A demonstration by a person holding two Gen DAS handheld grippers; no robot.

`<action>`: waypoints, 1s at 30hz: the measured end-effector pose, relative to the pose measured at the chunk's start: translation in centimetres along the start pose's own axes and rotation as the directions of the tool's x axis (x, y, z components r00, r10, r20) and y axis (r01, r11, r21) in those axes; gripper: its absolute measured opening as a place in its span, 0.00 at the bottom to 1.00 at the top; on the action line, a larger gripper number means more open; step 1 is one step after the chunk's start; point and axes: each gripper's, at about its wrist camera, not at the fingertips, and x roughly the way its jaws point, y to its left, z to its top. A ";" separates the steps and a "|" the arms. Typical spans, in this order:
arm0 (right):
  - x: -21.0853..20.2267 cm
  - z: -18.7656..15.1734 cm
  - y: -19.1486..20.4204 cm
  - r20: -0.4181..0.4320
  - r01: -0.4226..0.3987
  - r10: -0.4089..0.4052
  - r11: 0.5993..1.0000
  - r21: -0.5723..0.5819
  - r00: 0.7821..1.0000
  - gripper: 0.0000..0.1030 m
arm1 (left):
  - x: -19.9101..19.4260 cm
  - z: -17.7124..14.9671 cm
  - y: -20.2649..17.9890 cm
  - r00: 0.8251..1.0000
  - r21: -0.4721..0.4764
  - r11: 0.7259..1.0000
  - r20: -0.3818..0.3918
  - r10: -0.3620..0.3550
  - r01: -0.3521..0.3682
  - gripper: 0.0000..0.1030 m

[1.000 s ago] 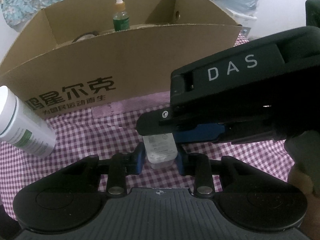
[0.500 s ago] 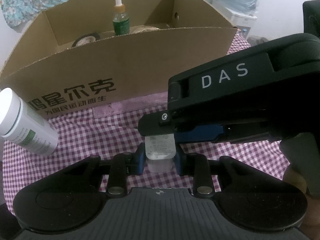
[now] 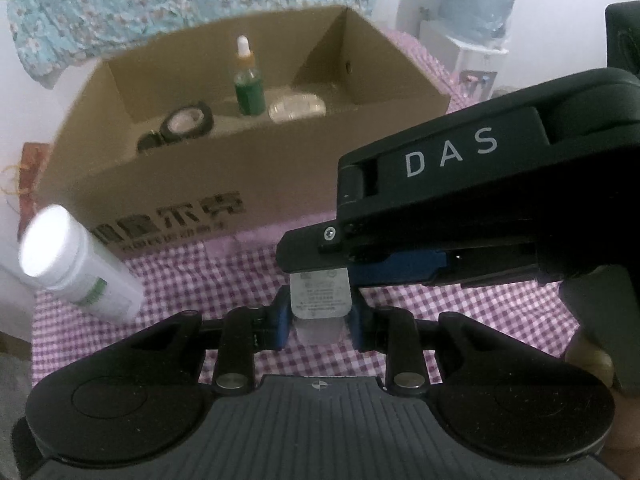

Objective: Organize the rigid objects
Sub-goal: 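Lift the white charger with the right gripper and carry it over the box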

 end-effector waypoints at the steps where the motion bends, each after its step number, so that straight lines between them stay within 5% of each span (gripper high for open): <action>1: -0.3 0.0 0.4 0.007 -0.007 0.007 1.000 -0.008 1.000 0.43 | 0.5 1.2 1.7 1.000 0.002 1.000 0.011 0.006 -0.006 0.26; 10: -3.1 1.4 5.6 0.081 -0.057 0.065 0.993 -0.101 0.995 0.44 | -3.5 4.6 2.9 0.990 0.004 0.999 0.132 0.047 -0.048 0.26; 18: -3.2 6.5 10.2 0.124 -0.051 0.079 0.975 -0.217 0.989 0.44 | -3.7 10.5 5.6 0.983 -0.077 0.996 0.177 0.046 -0.033 0.26; 30: 5.3 16.7 8.8 -0.026 0.004 -0.009 0.983 -0.184 1.000 0.44 | 5.7 16.8 9.2 1.000 -0.191 0.981 -0.021 0.022 -0.025 0.26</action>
